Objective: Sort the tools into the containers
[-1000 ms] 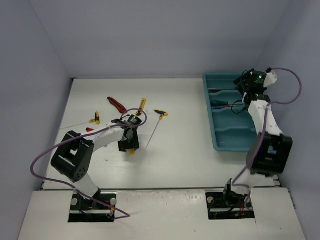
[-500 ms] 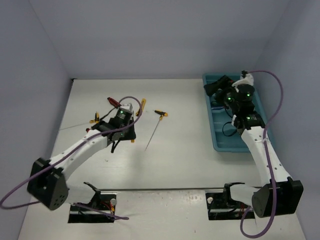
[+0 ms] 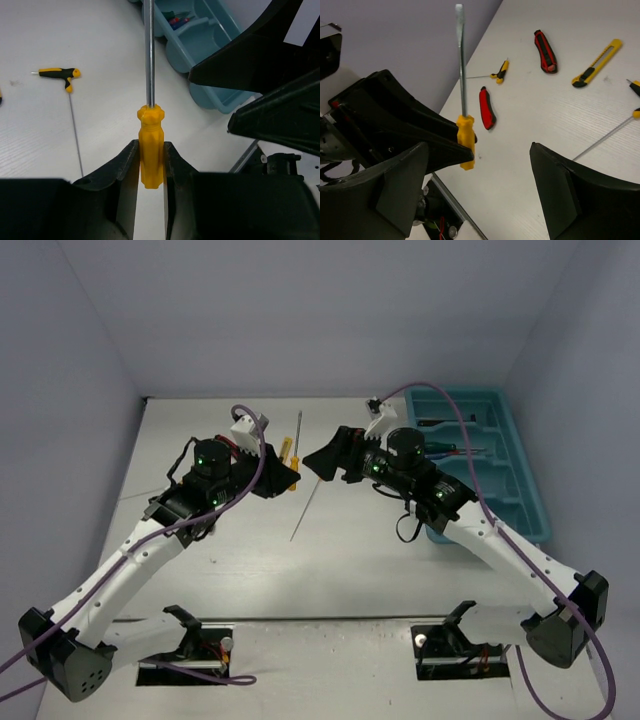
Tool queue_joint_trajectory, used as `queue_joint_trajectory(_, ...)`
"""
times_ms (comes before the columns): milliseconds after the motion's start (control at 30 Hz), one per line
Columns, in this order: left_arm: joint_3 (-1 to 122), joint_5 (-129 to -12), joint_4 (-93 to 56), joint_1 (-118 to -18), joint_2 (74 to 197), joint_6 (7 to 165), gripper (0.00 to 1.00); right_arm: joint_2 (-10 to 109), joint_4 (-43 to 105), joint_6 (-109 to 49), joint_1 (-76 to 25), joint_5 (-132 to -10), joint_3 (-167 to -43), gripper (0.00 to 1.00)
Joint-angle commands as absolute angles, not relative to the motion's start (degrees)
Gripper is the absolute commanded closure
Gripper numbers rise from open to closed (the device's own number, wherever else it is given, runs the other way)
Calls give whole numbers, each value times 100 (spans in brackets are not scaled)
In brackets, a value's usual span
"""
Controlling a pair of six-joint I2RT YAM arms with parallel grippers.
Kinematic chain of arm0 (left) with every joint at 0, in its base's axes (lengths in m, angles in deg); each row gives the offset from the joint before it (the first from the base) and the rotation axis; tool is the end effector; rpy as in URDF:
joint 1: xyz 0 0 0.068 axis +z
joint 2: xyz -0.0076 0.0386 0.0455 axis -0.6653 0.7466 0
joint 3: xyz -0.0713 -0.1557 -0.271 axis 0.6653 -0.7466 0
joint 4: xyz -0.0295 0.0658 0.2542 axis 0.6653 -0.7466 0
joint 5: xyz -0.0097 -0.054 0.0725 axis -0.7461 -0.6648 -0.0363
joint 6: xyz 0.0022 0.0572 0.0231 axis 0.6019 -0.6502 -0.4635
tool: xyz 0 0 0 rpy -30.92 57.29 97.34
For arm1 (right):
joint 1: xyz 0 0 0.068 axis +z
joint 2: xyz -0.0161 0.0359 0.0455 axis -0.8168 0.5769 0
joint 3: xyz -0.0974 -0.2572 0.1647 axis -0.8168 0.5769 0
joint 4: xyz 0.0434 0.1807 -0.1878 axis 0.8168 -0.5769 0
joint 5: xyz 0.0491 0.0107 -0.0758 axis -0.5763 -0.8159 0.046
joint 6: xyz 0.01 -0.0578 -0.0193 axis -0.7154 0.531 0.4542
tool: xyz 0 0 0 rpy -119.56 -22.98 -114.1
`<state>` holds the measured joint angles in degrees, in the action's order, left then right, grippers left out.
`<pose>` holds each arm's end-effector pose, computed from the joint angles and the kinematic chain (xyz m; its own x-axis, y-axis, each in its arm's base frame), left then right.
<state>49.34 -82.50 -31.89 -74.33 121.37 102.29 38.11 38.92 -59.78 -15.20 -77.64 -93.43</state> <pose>0.1884 -0.1397 0.4220 -0.5257 -0.1905 -0.8291 0.6145 0.5890 -0.5249 0.2114 0.1899 0.4459 -0.4683 0.3639 -0.8051 -0.6631 0.4575 0.5925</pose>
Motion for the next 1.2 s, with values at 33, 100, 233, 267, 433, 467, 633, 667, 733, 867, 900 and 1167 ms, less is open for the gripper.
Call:
queue_joint_trajectory(33, 5332, -8680, -2379, -7494, 12033, 10417, 100, 3959, 4650, -5846, -1148, -7296, -9670, 22)
queue_joint_trajectory(100, 5362, -8680, -2330, -7532, 12033, 10458, 100, 4044, 4728, -5908, -1052, -7167, -9678, 23)
queue_joint_trajectory(233, 5373, -8689, -2296, -7627, 12014, 10488, 100, 4187, 4957, -5997, -897, -6963, -9677, 26)
queue_joint_trajectory(267, 5368, -8689, -2274, -7660, 12008, 10499, 100, 4226, 4990, -6008, -869, -6908, -9699, 27)
queue_joint_trajectory(433, 5294, -8597, -2226, -7704, 11986, 10512, 100, 4259, 5113, -5969, -850, -6711, -9738, 38)
queue_joint_trajectory(467, 5277, -8564, -2242, -7704, 11982, 10501, 100, 4253, 5113, -5953, -848, -6699, -9753, 39)
queue_joint_trajectory(633, 5273, -8506, -2171, -7704, 12010, 10486, 100, 4354, 5119, -5957, -853, -6866, -9810, 48)
queue_joint_trajectory(667, 5296, -8490, -2179, -7704, 12036, 10463, 100, 4383, 5119, -5991, -846, -6938, -9808, 48)
queue_joint_trajectory(733, 5382, -8472, -2221, -7704, 12107, 10416, 100, 4436, 5113, -6034, -785, -7030, -9796, 49)
queue_joint_trajectory(867, 5531, -8433, -2207, -7704, 12312, 10359, 100, 4472, 5113, -5984, -677, -7030, -9753, 66)
queue_joint_trajectory(900, 5574, -8427, -2207, -7704, 12355, 10347, 100, 4466, 5113, -5978, -670, -7006, -9722, 75)
queue_joint_trajectory(1167, 5604, -7794, -2638, -7704, 12392, 10295, 45, 4112, 5078, -5999, -1541, -6462, -9416, 100)
